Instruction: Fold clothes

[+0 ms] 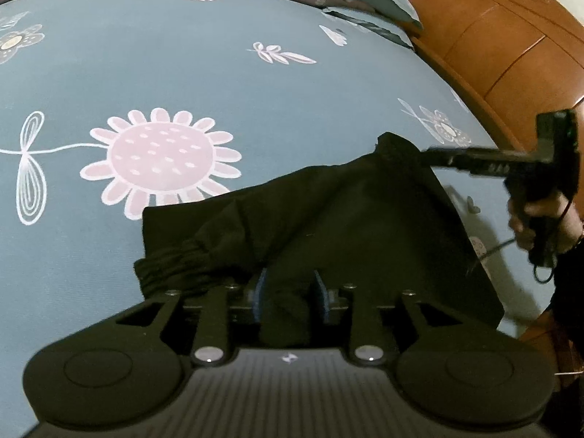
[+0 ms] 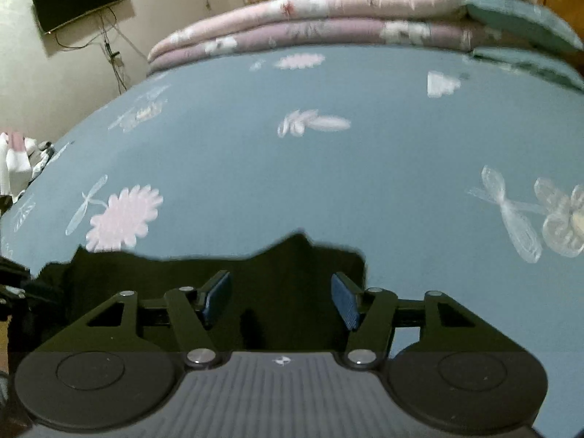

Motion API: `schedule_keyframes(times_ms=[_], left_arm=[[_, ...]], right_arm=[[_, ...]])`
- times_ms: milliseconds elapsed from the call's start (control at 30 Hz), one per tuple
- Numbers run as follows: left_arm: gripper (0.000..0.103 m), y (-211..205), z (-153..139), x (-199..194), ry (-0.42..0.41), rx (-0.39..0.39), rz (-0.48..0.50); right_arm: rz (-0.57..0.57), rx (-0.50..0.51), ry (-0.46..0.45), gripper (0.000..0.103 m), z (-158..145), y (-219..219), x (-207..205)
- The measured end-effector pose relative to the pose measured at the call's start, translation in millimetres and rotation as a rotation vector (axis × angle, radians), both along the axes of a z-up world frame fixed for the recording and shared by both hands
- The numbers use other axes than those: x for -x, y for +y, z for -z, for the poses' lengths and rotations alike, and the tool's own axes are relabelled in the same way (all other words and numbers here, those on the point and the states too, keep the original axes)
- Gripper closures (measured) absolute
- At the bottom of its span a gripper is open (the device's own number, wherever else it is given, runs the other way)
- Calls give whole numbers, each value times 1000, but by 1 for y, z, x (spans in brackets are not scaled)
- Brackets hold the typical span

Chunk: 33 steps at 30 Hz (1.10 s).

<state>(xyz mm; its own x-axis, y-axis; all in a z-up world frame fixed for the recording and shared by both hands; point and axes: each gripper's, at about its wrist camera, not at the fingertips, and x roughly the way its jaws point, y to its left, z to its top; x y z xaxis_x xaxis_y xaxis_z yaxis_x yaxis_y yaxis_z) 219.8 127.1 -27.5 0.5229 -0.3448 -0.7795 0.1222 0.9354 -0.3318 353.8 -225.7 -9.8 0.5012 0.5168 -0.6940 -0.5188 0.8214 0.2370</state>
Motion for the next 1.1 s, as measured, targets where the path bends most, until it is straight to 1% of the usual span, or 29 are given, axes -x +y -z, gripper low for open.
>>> schedule_keyframes(times_ms=[67,100,200,267,300,367,433,600,700,800,867,967,1033,1100], left_arm=[[69,-4,-3,-1,-2,-18,5],[69,-7,-5,0,-5,-30,9],[62,-14,-17,1,-28,-67,24],[54,-18,-28,4,-64,-98,40],[51,-20,-34,4,-83,-109,52],[50,-26,-41,4,-110,-128,80],[50,-33,-44,2,-120,-149,118],[50,-47,-39,2,-118,-171,213],[50,-48,-30,8,-103,-191,249],[50,-43,-15,17,-63,-214,266],[48,-38,-8,26,-46,-216,284],[48,-37,-13,38,-53,-246,311],[47,-38,-21,36,-60,-258,311],[46,-44,-29,30,-91,-254,312]], right_arm=[[5,-3,23,37,14,4,-6],[13,-5,17,36,17,7,-13],[36,-10,-2,36,11,10,-33],[21,12,-57,36,-8,6,-30],[1,19,-89,35,-19,2,-23],[-48,35,-136,32,-35,-8,-2],[-99,61,-153,31,-40,-17,25],[-212,108,-128,31,-21,-24,105],[-257,86,-76,31,-5,-19,143],[-254,101,-30,31,12,-16,167],[-237,142,-50,31,17,-17,181],[-179,157,-50,31,8,-21,189],[-143,169,-87,30,-2,-25,196],[-131,180,-107,28,-10,-29,204]])
